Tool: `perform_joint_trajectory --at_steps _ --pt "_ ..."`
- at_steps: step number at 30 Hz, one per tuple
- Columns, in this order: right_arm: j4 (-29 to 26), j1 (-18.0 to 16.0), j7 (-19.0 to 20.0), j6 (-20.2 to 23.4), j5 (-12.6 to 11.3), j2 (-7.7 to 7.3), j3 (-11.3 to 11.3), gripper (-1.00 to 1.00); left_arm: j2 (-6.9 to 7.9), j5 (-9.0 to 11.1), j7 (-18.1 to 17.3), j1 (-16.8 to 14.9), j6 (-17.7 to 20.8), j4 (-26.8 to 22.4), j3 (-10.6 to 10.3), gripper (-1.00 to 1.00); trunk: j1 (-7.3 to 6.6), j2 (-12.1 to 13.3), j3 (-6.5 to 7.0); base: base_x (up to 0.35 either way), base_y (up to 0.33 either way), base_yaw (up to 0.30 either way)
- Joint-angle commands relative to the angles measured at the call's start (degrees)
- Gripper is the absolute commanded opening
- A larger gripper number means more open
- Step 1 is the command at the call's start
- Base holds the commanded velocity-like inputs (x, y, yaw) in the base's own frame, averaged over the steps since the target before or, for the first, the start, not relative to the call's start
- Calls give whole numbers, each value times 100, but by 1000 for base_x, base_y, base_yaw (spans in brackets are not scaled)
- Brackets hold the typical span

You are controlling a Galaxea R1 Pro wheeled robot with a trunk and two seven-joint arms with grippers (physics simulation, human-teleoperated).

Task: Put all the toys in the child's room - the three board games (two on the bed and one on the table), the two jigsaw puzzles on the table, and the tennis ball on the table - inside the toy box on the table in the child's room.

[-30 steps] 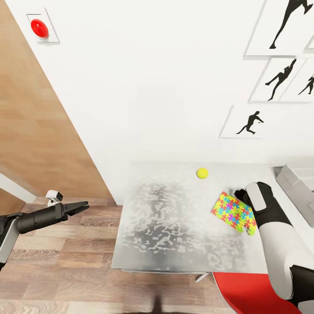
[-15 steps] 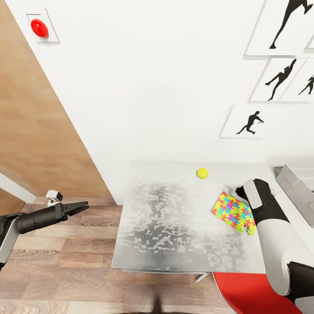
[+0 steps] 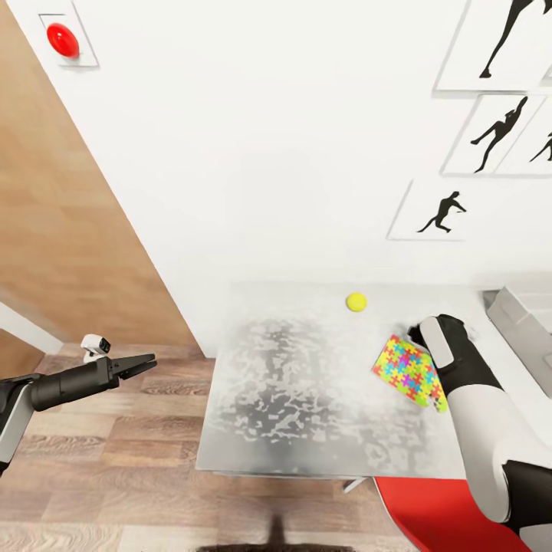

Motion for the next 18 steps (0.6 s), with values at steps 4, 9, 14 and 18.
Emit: perform_joint_trajectory --at_steps 4,9,14,18 --pt "2 -4 46 -34 -55 0 62 100 -3 16 -6 -3 48 -1 -1 100 3 -10 -45 0 0 0" --pt "5 -4 77 -47 -55 -1 80 100 -5 16 -5 -3 48 -1 0 100 3 -10 -68 0 0 0" --pt "5 -4 84 -49 -55 -11 87 100 -5 16 -6 -3 48 -1 0 100 3 -10 -72 -9 0 0" --pt "5 -4 85 -50 -55 -5 90 100 -5 16 -6 -3 48 -1 -1 100 3 -10 -73 -123 0 0"
